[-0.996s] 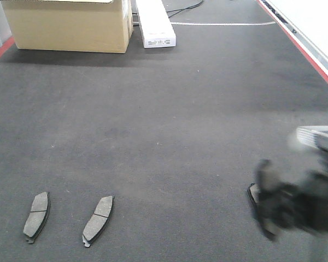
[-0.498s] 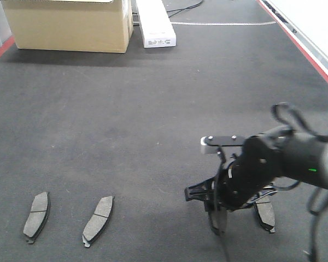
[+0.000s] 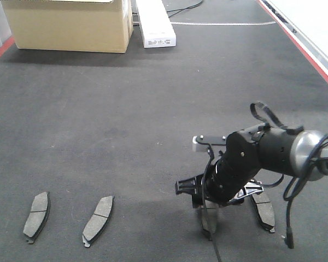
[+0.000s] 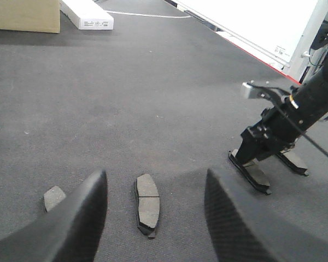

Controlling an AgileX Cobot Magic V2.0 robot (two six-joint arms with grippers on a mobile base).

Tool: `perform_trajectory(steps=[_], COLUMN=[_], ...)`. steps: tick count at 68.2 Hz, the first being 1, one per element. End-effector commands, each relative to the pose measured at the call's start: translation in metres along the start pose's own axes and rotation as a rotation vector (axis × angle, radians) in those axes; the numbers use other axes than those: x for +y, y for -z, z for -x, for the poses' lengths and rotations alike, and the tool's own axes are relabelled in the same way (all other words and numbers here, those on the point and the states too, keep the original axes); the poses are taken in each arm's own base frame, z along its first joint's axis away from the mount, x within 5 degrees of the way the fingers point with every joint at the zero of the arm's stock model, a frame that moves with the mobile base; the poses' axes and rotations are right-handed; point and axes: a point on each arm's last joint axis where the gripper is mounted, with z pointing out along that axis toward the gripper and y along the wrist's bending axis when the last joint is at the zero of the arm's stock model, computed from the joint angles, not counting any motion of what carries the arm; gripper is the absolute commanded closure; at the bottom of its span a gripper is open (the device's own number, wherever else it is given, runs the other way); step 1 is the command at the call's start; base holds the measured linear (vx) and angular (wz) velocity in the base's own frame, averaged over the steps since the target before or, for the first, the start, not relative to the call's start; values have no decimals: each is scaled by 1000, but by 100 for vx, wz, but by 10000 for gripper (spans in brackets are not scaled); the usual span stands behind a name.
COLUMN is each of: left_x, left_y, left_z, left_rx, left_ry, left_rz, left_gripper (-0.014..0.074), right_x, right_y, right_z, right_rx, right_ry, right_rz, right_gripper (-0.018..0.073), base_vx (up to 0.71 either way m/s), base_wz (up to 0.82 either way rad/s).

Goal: Move and align brake pads A on conveyor
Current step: 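Lower the right gripper and release its brake pad beside the other pad, then raise the open right gripper away from the placed pad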

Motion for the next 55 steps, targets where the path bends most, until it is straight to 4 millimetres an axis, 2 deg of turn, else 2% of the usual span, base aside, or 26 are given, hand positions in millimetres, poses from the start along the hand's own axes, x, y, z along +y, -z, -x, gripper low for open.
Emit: perform_trajectory(steps=[1,7,23,30,40,55], left_x=[-3,-3,-3,-3,-3,-3], left_y=[1,1,1,1,1,1], left_z=[13,13,13,13,13,13], left_rx=[-84,-84,-84,-84,-84,-85], left_ry=[1,1,1,1,1,1], left_rz=[-25,-25,-25,-25,-25,-25], left_gripper=[220,220,220,220,220,220], right_x=[4,2,-12,-19,-32,-50], right_y=[42,65,149,189,235,285], right_z=[10,8,-13,-29,-55,-99], right_rx=[-146,-193,-373,-481,-621,-762], right_ry=[16,48,111,123,151,224], right_rz=[47,36,15,35,28,35], right_gripper=[123,123,123,123,125,125], base_vx=[0,0,0,0,0,0], base_wz=[0,0,0,0,0,0])
